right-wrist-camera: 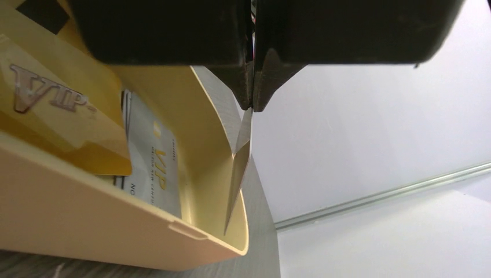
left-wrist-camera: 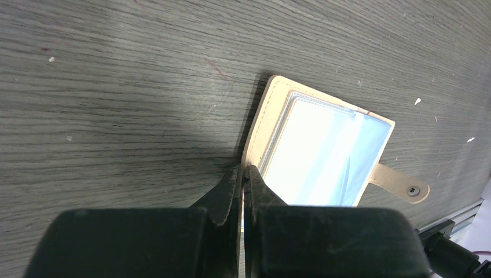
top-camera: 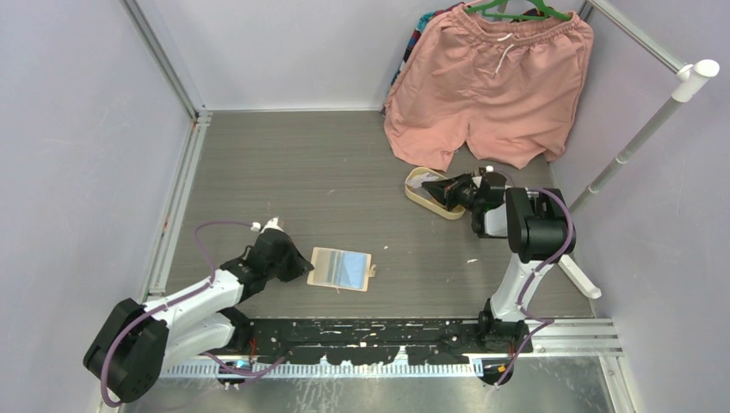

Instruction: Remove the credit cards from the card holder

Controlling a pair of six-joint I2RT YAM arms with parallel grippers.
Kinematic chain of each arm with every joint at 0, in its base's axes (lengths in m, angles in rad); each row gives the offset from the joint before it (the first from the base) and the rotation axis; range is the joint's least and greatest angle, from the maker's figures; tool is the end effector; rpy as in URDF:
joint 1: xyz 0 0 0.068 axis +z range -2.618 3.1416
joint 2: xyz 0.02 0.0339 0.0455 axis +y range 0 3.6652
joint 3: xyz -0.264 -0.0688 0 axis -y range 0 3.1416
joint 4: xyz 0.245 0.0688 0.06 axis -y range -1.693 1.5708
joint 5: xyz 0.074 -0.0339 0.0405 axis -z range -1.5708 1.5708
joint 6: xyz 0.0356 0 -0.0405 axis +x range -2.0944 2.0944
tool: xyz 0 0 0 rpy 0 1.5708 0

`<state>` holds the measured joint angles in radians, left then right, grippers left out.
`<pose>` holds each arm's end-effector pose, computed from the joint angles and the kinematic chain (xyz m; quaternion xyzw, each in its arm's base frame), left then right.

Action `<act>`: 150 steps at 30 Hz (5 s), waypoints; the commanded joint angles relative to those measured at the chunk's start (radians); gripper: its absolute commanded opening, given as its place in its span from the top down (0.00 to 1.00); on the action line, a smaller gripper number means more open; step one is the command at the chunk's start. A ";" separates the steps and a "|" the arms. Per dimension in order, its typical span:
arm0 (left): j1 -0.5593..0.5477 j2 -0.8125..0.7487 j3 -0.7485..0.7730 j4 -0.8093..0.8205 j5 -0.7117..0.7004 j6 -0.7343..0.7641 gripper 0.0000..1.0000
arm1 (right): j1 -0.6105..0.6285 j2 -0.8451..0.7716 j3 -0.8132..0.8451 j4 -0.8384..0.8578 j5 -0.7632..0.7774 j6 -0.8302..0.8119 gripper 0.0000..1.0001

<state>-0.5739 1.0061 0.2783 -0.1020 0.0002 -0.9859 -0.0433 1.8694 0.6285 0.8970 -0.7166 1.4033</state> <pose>0.1474 -0.0953 0.1375 -0.1906 0.9124 -0.2547 0.2574 0.3294 0.0091 0.1195 0.3555 0.7076 0.5620 0.2389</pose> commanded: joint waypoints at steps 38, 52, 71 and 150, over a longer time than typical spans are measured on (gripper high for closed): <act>0.001 0.071 0.018 -0.095 -0.011 0.049 1.00 | -0.066 -0.180 0.194 -0.700 0.049 -0.461 0.99; 0.001 0.038 0.015 -0.124 -0.020 0.051 1.00 | -0.064 -0.112 0.329 -0.847 0.049 -0.565 0.99; 0.001 0.043 0.019 -0.133 -0.020 0.055 1.00 | -0.024 -0.004 0.405 -0.983 0.100 -0.693 0.99; 0.003 -0.185 -0.105 -0.026 0.007 -0.033 1.00 | 1.134 0.178 0.883 -1.485 1.039 -0.823 0.01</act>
<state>-0.5739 0.8288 0.1749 -0.1005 0.0376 -1.0241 1.0874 2.0743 1.5265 -0.6018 0.2878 0.5735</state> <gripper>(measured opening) 0.009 0.993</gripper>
